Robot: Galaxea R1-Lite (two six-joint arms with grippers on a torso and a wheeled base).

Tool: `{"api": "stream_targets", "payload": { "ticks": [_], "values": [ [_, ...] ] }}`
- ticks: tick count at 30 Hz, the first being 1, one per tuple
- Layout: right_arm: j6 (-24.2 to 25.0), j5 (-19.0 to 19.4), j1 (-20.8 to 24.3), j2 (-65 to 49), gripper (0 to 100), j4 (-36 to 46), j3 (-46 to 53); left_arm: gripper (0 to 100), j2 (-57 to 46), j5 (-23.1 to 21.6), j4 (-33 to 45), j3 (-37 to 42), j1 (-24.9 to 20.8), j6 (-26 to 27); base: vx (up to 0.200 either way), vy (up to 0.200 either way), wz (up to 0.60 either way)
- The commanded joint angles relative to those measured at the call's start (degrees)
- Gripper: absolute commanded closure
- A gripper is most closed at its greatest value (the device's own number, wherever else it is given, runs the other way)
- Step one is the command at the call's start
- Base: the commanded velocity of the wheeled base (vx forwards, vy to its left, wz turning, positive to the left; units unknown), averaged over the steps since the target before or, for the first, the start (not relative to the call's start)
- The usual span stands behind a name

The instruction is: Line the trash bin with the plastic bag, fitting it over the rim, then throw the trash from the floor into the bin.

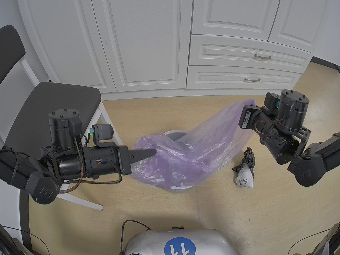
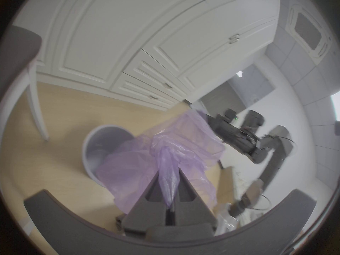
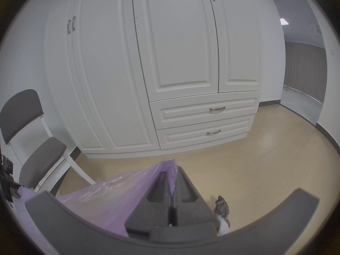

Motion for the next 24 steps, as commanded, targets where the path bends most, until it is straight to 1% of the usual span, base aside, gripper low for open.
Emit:
{"api": "stream_targets", "payload": {
  "ticks": [1, 6, 10, 12, 13, 14, 15, 16, 21, 24],
  "values": [
    [-0.49, -3.7, 2.15, 6.86, 100, -6.15, -1.36, 100, 7.33, 12.41, 5.03, -7.89, -0.51, 1.22, 0.0, 0.0, 0.0],
    [-1.19, -4.58, 1.98, 6.51, 100, -6.77, -1.54, 100, 11.47, 12.58, 4.06, -8.24, -0.16, 2.54, 0.0, 0.0, 0.0],
    [-1.72, -4.49, 1.98, 4.58, 100, -6.5, -0.57, 100, 12.52, 12.58, 3.8, -7.71, 0.28, 3.77, 0.0, 0.0, 0.0],
    [-2.51, -4.41, 1.98, 4.84, 100, -6.15, 0.48, 100, 12.7, 12.5, 4.68, -6.57, 0.72, 5.88, 0.0, 0.0, 0.0],
    [-2.86, -4.41, 1.98, 5.19, 100, -6.06, 0.75, 0, 12.78, 12.5, 4.94, -5.69, 0.81, 7.11, 0.0, 0.0, 0.0],
    [-3.39, -4.41, 1.98, 5.81, 100, -6.06, 1.1, 0, 12.87, 12.5, 5.2, -4.73, 0.9, 8.87, 0.0, 0.0, 0.0],
    [-3.39, -4.41, 1.98, 5.81, 100, -6.06, 1.1, 0, 12.87, 12.5, 5.2, -4.73, 0.9, 8.87, 0.0, 0.0, 0.0],
    [-4.09, -4.49, 2.07, 6.95, 100, -6.06, 1.45, 0, 12.87, 12.5, 6.08, -2.97, 1.07, 12.12, 0.0, 0.0, 0.0],
    [-5.23, -6.25, 3.65, 8.01, 100, -6.06, 2.33, 0, 11.03, 12.06, 8.1, 0.28, 3.18, 18.62, 0.0, 0.0, 0.0],
    [-5.41, -6.95, 4.35, 8.18, 100, -6.06, 2.59, 0, 8.39, 11.53, 9.25, 1.43, 3.45, 20.12, 0.0, 0.0, 0.0]
  ]
}}
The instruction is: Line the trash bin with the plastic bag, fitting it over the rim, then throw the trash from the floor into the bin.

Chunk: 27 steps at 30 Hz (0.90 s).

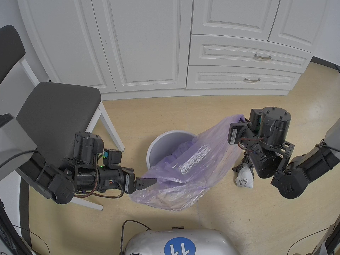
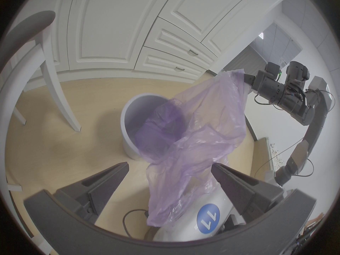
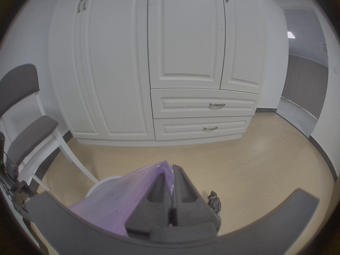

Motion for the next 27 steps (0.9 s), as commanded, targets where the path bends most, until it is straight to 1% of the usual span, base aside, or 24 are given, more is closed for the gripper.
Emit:
{"api": "stream_targets", "payload": {
  "ticks": [1, 5, 9, 10, 11, 14, 15, 16, 17, 21, 22, 24, 27],
  "values": [
    [-0.29, -0.74, 1.32, 1.26, 100, 0.0, 0.75, 0, -3.2, -0.66, 1.32, 2.17, 1.02, 1.17, 0.0, 0.0, 0.0],
    [-0.29, -0.74, 1.93, 1.08, 100, 0.08, 0.75, 0, -5.48, -1.63, 4.3, 2.17, 0.14, 1.26, 0.0, 0.0, 0.0],
    [-0.29, -0.82, 2.99, 1.08, 100, 0.26, 0.58, 0, -5.13, -1.54, 5.01, 3.49, -3.55, 1.61, 0.0, 0.0, 0.0],
    [-0.38, -1.0, 2.99, 1.17, 100, 0.26, 0.49, 0, -5.22, -1.54, 5.01, 4.1, -4.25, 2.4, 0.0, 0.0, 0.0],
    [-0.38, -1.26, 2.99, 1.17, 100, 0.26, 0.31, 0, -5.22, -1.54, 5.01, 4.98, -4.87, 4.51, 0.0, 0.0, 0.0],
    [-0.55, -2.58, 3.08, 1.17, 100, 0.79, -0.12, 0, -4.69, -1.01, 4.92, 7.97, -5.13, 13.48, 0.0, 0.0, 0.0],
    [-0.64, -2.85, 2.99, 1.17, 100, 1.05, -0.21, 0, -4.43, -0.66, 4.74, 8.5, -5.13, 15.67, 0.0, 0.0, 0.0],
    [-0.64, -2.93, 3.08, 1.08, 100, 1.23, -0.39, 0, -4.25, -0.22, 5.1, 8.59, -5.13, 16.73, 0.0, 0.0, 0.0],
    [-0.64, -3.02, 3.08, 0.91, 100, 1.31, -0.48, 0, -3.02, 1.45, 4.92, 8.59, -5.57, 17.87, 0.0, 0.0, 0.0],
    [-0.64, -3.02, 3.25, 0.56, 100, 1.31, -0.48, 0, 1.99, 7.77, 3.51, 7.44, -6.63, 17.78, 0.0, 0.0, 0.0],
    [-0.64, -3.02, 3.25, 0.56, 100, 1.31, -0.48, 0, 2.25, 7.95, 3.34, 7.44, -6.71, 17.78, 0.0, 0.0, 0.0],
    [-0.64, -3.02, 3.43, 0.47, 100, 1.31, -0.48, 0, 6.12, 9.8, 0.26, 6.39, -6.63, 17.43, 0.0, 0.0, 0.0],
    [-0.64, -3.02, 3.51, 0.47, 100, 1.31, -0.48, 0, 10.43, 10.24, -6.33, 5.77, -6.8, 13.65, 0.0, 0.0, 0.0]
  ]
}}
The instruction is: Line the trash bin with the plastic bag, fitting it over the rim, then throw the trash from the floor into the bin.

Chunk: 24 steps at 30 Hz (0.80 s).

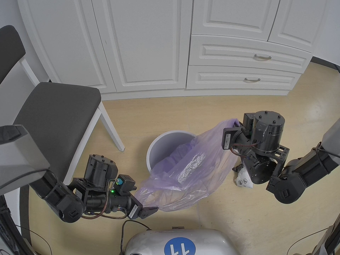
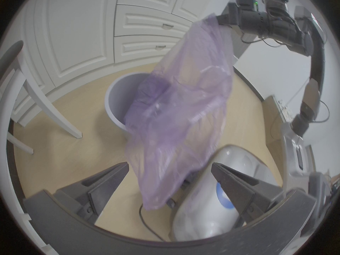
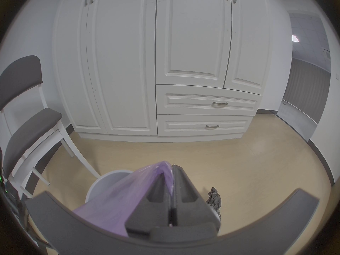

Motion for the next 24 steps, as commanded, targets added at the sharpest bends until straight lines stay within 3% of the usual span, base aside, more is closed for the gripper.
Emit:
{"api": "stream_targets", "payload": {
  "ticks": [1, 6, 21, 22, 24],
  "values": [
    [0.02, -0.05, 0.28, -0.3, 100, -0.07, -0.11, 0, 9.32, 1.77, -8.84, -1.41, -0.81, -6.0, 0.0, 0.0, 0.0],
    [-0.07, -0.05, 0.2, -0.83, 100, 0.02, -0.02, 0, 11.08, 4.85, -14.64, -3.08, -1.96, -12.86, 0.0, 0.0, 0.0],
    [-0.16, -0.05, -0.51, -2.67, 100, 0.11, -0.11, 0, 16.52, 5.9, -17.81, -3.26, -0.37, -12.68, 0.0, 0.0, 0.0],
    [-0.16, -0.05, -0.51, -2.59, 100, 0.11, -0.11, 100, 16.52, 5.9, -18.33, -3.26, -0.29, -12.77, 0.0, 0.0, 0.0],
    [-0.16, -0.05, -0.51, -2.59, 100, 0.11, -0.02, 100, 16.52, 5.9, -18.6, -3.52, -0.37, -13.04, 0.0, 0.0, 0.0]
  ]
}}
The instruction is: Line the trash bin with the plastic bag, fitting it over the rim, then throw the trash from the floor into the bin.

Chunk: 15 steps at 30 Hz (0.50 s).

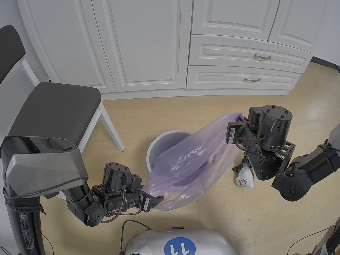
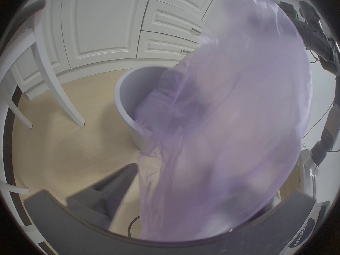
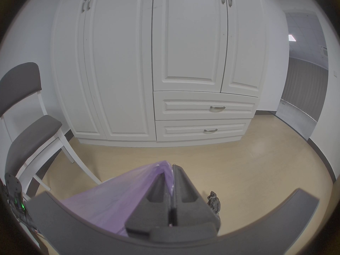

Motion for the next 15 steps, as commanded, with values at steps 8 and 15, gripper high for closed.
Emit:
{"api": "stream_targets", "payload": {
  "ticks": [8, 15],
  "values": [
    [-0.27, 0.16, -1.7, -0.56, 100, -0.05, 0.09, 100, -0.95, -0.03, -1.17, 0.72, 0.11, -0.33, 0.0, 0.0, 0.0],
    [-1.68, 0.69, -2.84, -0.74, 100, -0.31, 1.67, 100, -3.41, -0.21, -5.74, 3.18, 0.11, -0.24, 0.0, 0.0, 0.0]
  ]
}}
